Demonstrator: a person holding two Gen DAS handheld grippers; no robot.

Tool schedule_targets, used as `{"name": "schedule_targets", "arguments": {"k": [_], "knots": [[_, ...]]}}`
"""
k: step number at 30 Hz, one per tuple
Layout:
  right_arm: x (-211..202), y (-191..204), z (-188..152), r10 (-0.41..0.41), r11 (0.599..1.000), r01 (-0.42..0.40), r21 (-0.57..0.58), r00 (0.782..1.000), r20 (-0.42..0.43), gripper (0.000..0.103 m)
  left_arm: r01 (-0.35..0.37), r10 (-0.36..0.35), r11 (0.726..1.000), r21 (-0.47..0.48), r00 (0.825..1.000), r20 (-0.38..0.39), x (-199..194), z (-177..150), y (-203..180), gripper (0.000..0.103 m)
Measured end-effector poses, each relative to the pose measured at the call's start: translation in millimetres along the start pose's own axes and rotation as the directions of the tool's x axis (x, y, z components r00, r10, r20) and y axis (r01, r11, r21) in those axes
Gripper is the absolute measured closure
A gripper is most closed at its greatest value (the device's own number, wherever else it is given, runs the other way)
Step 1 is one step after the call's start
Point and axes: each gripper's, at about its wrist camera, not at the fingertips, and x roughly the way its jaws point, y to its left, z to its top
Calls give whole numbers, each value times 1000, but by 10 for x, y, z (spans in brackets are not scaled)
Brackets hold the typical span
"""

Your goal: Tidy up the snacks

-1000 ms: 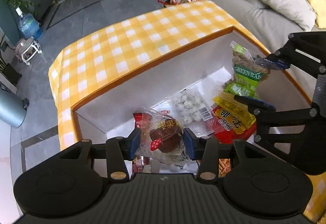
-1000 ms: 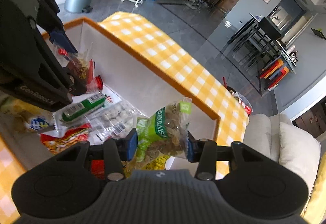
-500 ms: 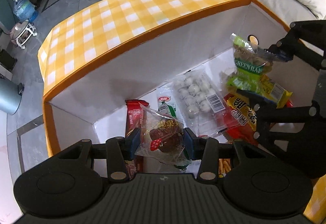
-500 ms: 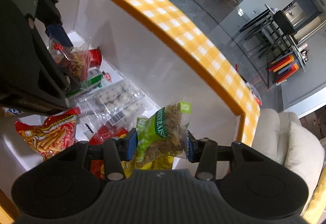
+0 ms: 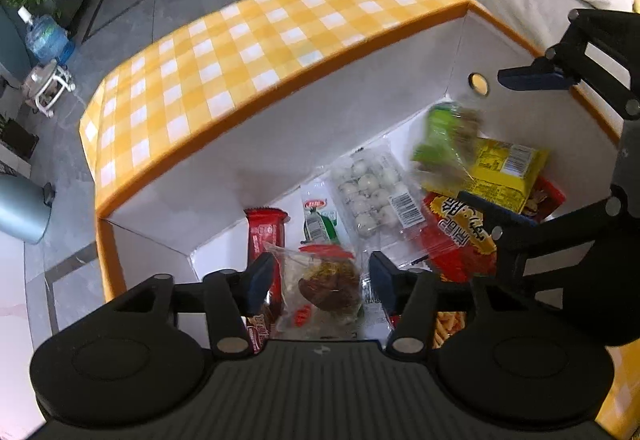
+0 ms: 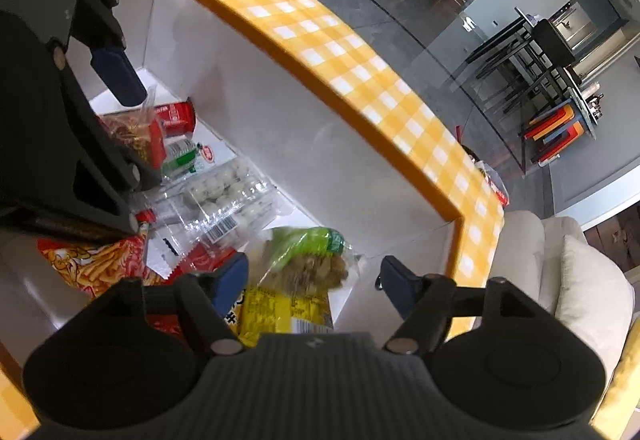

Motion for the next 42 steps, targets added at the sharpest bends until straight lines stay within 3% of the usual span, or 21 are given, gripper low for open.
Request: {"name": "schedule_targets", "arguments": {"k": [5,13,22,26,30,38,42], "knots": [[-143,-82,45,-3,999,3,33,1000,5,14,-9,8,1000,15,998,57,-223,-31,24,25],[-510,-265,57,-8,984,2,181,999,33,12,-53,65,996,-65,980,186,-695,-132,200,24],[-1253,-357,-16,-43,940,-18,341,985,170,12,-94,130,989,-118,928,349,-1340,-336,251,24],[-1545,-302,-82,-53,927,-35,373,973,223,8,-117,166,983,-140,892,421,-1564,-443,229,24],[-1835,-216,-149,-49,911,-71,407,959,278,6,-126,179,981,-145,874,452,-1707,-527,171,24],[-2253,-53,-307,-26,880,-137,454,942,335,4,-103,202,971,-218,839,505,-1966,-799,119,14],[-2376,-5,-406,-10,852,-173,495,938,346,4,-129,252,955,-267,826,503,-2068,-944,107,12]]}}
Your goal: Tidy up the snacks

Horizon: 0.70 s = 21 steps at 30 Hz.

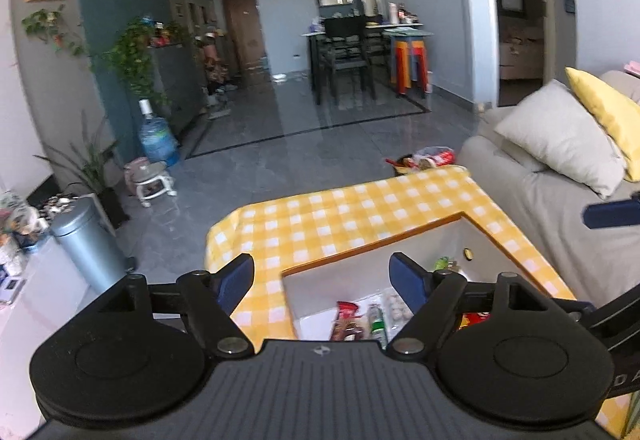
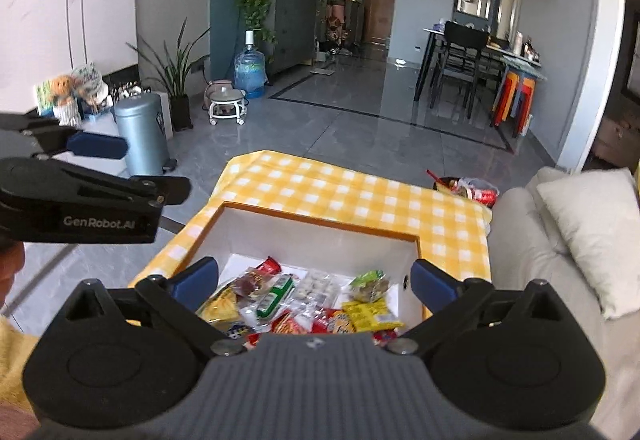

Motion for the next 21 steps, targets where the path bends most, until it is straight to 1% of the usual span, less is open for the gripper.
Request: {"name": "schedule_targets", "arguments": {"k": [4,8,12,15,21], "knots": [[-75,-1,-82,-8,999,9,48,1000,-13,4,-58,58,998,-19,998,-3,-85,-80,25,11],[-105,9,-183,-35,995,38,90,999,-33,4,-94,91,994,-54,994,-66,-102,-222,49,11],[-93,33,-295,-50,992,56,113,997,-56,4,-80,63,991,-106,986,-156,-52,-396,56,11],[-28,45,-374,-52,991,62,118,995,-85,4,-73,48,991,-115,977,-207,-7,-518,29,11],[50,40,-525,-74,989,91,120,988,-137,4,-67,35,991,-119,966,-257,-19,-671,-63,11]]}}
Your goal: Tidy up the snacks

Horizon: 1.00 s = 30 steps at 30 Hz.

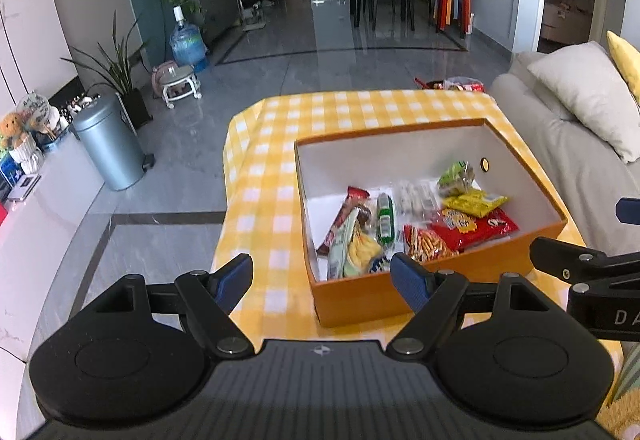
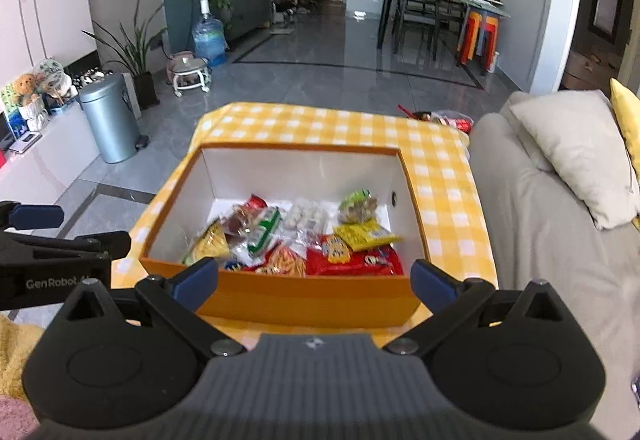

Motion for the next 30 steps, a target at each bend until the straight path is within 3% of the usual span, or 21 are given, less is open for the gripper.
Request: {"name": "schedule_targets", "arguments": {"k": [30], "knots": [[5,-161,-129,-6,998,7,63,1000,-14,4,7,-7,1000,7,999,-45,40,6,-143,11]]}}
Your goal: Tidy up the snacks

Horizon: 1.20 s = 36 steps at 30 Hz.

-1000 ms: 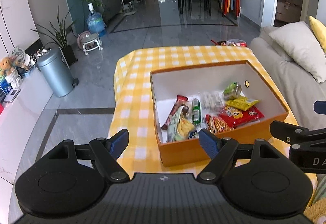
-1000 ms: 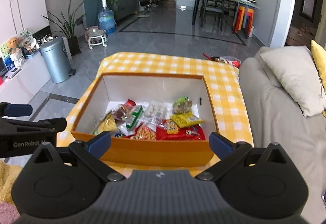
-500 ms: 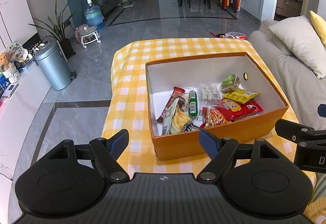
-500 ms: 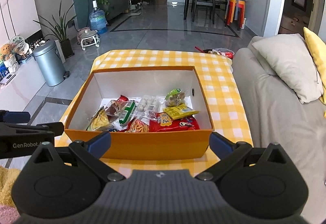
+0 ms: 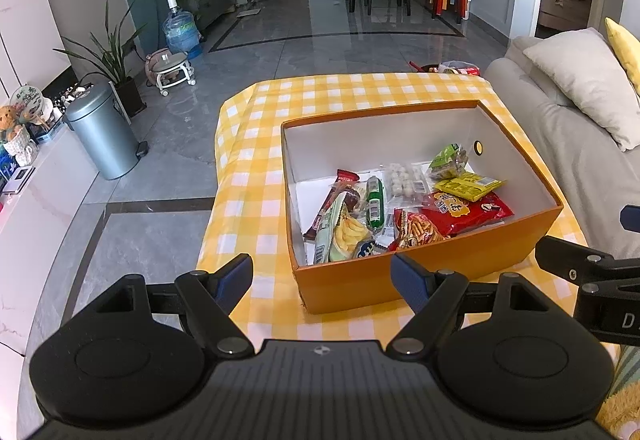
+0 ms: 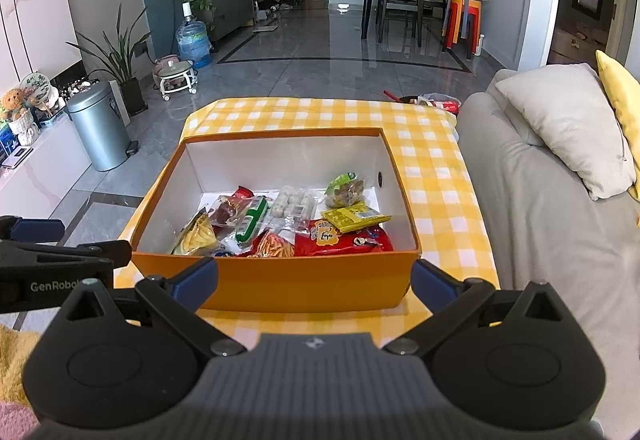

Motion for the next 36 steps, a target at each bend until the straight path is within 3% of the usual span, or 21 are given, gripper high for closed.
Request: {"name": "schedule_targets", "arguments": {"k": [36], "knots": [[13,57,-5,4,1000,-4,-27,1000,-1,4,9,-10,1000,-20,1000,-11,2,-3,31,11]]}}
